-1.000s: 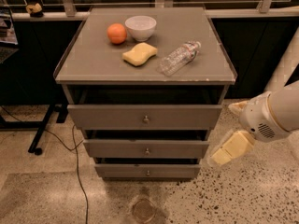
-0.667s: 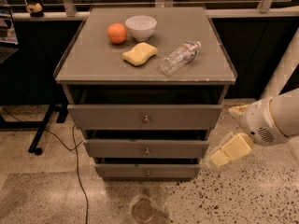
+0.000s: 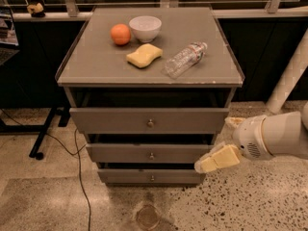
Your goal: Open top drawer
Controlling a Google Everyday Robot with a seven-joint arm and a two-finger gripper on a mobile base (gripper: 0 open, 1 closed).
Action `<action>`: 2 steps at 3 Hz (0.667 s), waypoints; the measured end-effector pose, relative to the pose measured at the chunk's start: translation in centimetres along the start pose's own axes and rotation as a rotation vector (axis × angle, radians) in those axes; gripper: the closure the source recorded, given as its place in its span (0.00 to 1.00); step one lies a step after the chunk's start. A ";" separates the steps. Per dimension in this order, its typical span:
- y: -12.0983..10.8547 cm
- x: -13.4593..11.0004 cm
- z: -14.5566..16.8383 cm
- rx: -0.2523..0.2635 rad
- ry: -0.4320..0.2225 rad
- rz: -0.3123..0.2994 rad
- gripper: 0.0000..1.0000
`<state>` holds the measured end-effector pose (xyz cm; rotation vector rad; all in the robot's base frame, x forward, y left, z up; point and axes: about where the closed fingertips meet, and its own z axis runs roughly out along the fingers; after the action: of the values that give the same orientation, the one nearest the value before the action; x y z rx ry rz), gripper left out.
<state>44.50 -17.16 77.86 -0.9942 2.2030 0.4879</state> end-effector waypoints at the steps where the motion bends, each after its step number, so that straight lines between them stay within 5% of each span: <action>1: -1.0 -1.0 2.3 0.026 -0.063 0.008 0.00; 2: -2.1 -2.7 4.6 0.024 -0.103 0.008 0.00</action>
Offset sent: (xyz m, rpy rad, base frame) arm 0.0824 0.0428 -0.0228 0.1131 -0.1022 -0.0332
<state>49.35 -14.51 76.38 -0.9271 2.1171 0.5039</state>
